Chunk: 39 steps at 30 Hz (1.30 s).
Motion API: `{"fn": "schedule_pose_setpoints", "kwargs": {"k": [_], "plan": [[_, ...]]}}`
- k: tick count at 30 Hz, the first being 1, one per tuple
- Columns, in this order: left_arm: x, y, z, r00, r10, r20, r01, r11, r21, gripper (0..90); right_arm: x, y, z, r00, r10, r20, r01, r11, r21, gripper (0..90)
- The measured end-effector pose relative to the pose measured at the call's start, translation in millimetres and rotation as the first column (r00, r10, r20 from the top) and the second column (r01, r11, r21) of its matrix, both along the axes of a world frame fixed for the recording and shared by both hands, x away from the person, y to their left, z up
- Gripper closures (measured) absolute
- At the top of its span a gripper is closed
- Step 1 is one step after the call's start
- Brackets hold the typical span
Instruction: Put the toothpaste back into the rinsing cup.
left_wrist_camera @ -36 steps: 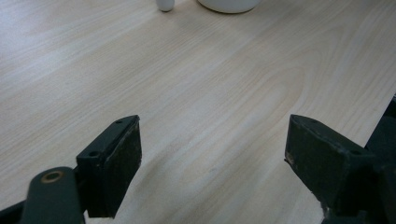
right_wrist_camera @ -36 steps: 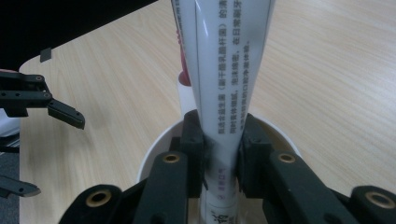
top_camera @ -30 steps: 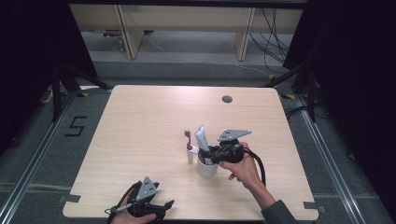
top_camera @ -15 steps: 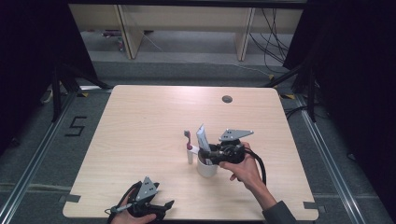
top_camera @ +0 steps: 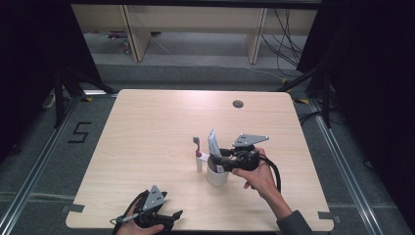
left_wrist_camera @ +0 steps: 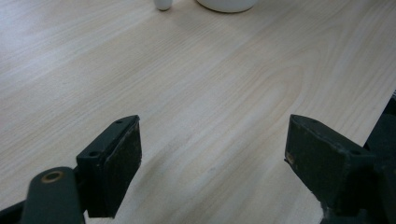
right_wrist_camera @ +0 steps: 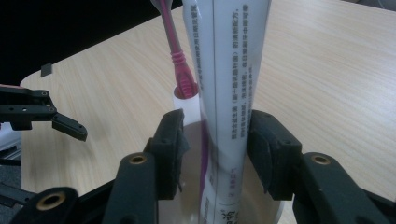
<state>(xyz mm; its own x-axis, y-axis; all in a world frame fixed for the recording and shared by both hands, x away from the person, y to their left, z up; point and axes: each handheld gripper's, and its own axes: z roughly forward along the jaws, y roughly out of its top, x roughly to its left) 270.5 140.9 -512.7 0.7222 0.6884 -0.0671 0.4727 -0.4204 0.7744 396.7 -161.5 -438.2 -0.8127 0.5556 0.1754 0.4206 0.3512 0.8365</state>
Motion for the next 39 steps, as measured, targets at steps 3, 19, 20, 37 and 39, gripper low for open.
{"fn": "schedule_pose_setpoints", "kwargs": {"k": [3, 19, 20, 37, 39], "plan": [[1.5, 1.0, 0.6, 1.0000, -0.006, 0.003, 0.005, 0.9999, 0.016, 18.2, -0.4, -1.3, 1.3, 1.0000, -0.005, -0.007, 0.005, 1.0000, -0.001, 54.4], [0.4, 0.8, 1.1, 1.0000, -0.004, 0.007, 0.004, 1.0000, 0.009, 18.2, -2.8, -8.7, 8.0, 0.9998, -0.020, -0.004, 0.020, 0.9998, 0.007, 44.2], [0.2, 0.7, 1.1, 1.0000, -0.003, 0.007, 0.003, 1.0000, 0.009, 18.2, -2.8, -9.1, 8.6, 0.9998, -0.019, -0.011, 0.019, 0.9998, 0.010, 43.3], [0.4, 1.1, 1.6, 0.9999, -0.006, 0.012, 0.006, 0.9999, 0.012, 18.2, -10.0, -35.4, 16.4, 0.9969, -0.078, 0.014, 0.078, 0.9968, -0.016, 36.0], [0.3, 1.1, 1.8, 0.9999, -0.006, 0.011, 0.006, 0.9999, 0.015, 18.2, -11.6, -40.1, 16.6, 0.9954, -0.095, 0.016, 0.095, 0.9954, -0.015, 34.6]]}}
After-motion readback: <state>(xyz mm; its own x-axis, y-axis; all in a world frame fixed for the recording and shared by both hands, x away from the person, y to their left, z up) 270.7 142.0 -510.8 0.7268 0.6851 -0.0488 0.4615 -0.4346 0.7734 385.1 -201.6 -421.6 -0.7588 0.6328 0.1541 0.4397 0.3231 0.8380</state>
